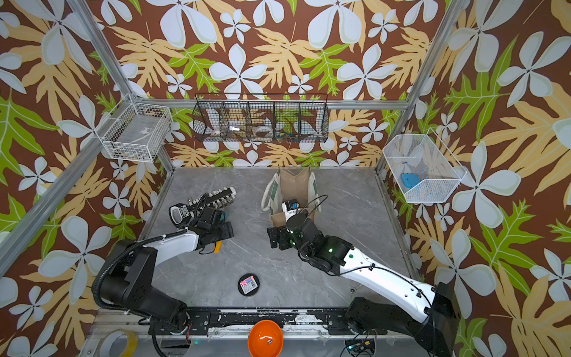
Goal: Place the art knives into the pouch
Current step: Pick up the utility knife at the center of the board.
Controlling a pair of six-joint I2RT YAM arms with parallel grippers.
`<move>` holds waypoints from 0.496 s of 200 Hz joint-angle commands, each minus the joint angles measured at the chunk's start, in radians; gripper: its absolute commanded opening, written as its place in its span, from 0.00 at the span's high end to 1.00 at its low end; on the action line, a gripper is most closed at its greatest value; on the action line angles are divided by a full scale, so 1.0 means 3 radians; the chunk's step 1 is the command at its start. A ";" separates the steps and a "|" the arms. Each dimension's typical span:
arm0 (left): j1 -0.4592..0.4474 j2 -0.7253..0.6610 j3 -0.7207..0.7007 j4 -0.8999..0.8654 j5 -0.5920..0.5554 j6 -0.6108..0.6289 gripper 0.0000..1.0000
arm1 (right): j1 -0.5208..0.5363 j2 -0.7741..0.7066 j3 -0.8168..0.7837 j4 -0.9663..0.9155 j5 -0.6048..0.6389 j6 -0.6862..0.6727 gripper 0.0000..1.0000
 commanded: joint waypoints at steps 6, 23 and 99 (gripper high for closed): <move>0.0006 0.0109 0.0070 0.0047 -0.0047 0.0022 0.25 | 0.0002 0.0092 0.0089 0.0021 0.0092 -0.0088 0.08; 0.0009 0.0210 0.0125 0.0040 -0.0040 0.0029 0.29 | 0.0004 0.0157 0.0133 0.0003 0.0093 -0.0147 0.08; 0.0009 0.0508 0.0403 -0.0110 -0.0115 0.0117 0.51 | 0.0002 0.0223 0.0139 0.0049 0.0112 -0.0192 0.08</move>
